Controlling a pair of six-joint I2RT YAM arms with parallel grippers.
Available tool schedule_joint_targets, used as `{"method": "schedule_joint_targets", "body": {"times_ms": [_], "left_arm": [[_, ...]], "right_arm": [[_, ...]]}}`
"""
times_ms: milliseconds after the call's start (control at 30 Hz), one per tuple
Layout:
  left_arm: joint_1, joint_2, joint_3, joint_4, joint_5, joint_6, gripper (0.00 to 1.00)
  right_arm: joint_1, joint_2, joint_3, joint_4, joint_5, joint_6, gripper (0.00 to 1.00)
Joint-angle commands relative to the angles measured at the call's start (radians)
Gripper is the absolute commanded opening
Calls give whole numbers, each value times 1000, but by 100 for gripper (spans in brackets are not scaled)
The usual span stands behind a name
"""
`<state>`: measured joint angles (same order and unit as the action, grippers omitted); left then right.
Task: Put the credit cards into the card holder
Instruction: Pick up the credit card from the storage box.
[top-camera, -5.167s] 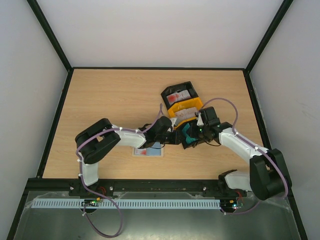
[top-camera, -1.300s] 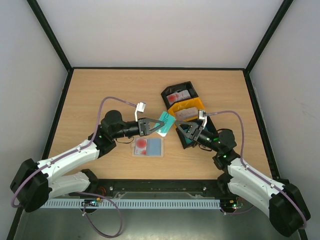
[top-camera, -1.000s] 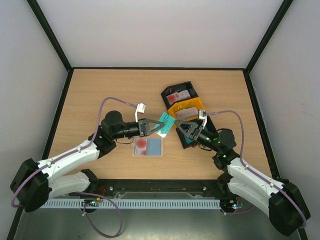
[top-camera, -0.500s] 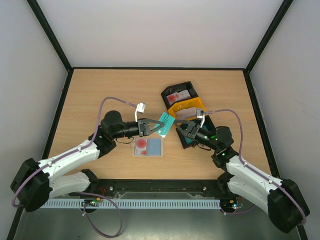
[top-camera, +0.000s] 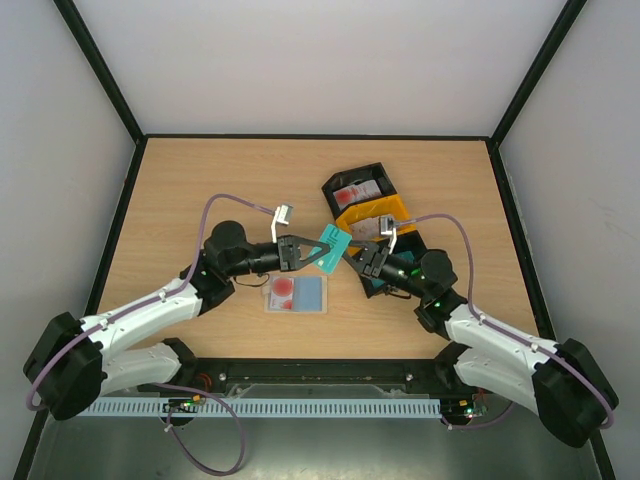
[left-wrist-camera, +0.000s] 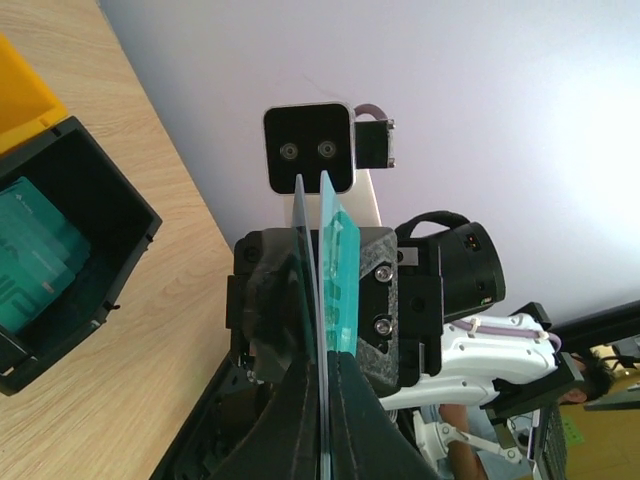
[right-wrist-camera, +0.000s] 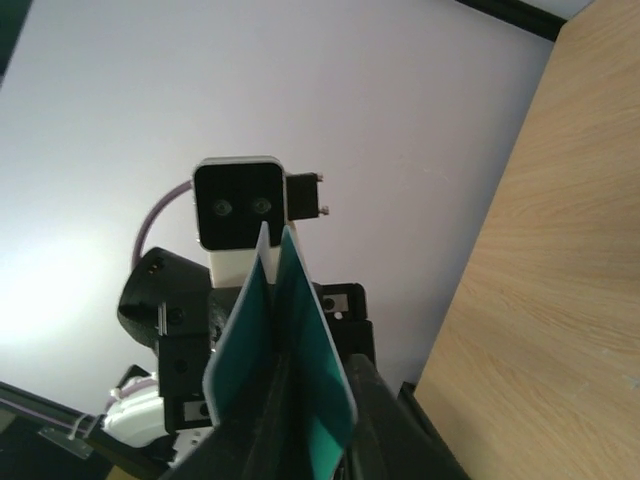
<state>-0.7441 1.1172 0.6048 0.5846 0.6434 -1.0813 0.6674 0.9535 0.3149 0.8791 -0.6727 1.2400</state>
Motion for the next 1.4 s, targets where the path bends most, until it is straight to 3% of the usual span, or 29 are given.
{"method": "schedule_joint_targets", "body": {"times_ms": [0,67,433,1033,1233,1367], "left_arm": [[-10,12,32,4,-34,-29,3],[-3,12,28,6,-39,-49,4],[36,7,-3,42,-9,-141,13],[68,-20,-53,69,17,-174,13],[77,-28,-62,64,27,-170,12],[89,-52,-86,28,29,-147,10]], "right_arm": [[42,0,16,154,-1,86,9],[42,-24,16,149,43,112,2],[42,-188,89,-181,298,161,2],[40,-202,175,-394,376,116,2],[38,-222,219,-521,444,34,2],[34,-268,291,-738,578,-92,2]]}}
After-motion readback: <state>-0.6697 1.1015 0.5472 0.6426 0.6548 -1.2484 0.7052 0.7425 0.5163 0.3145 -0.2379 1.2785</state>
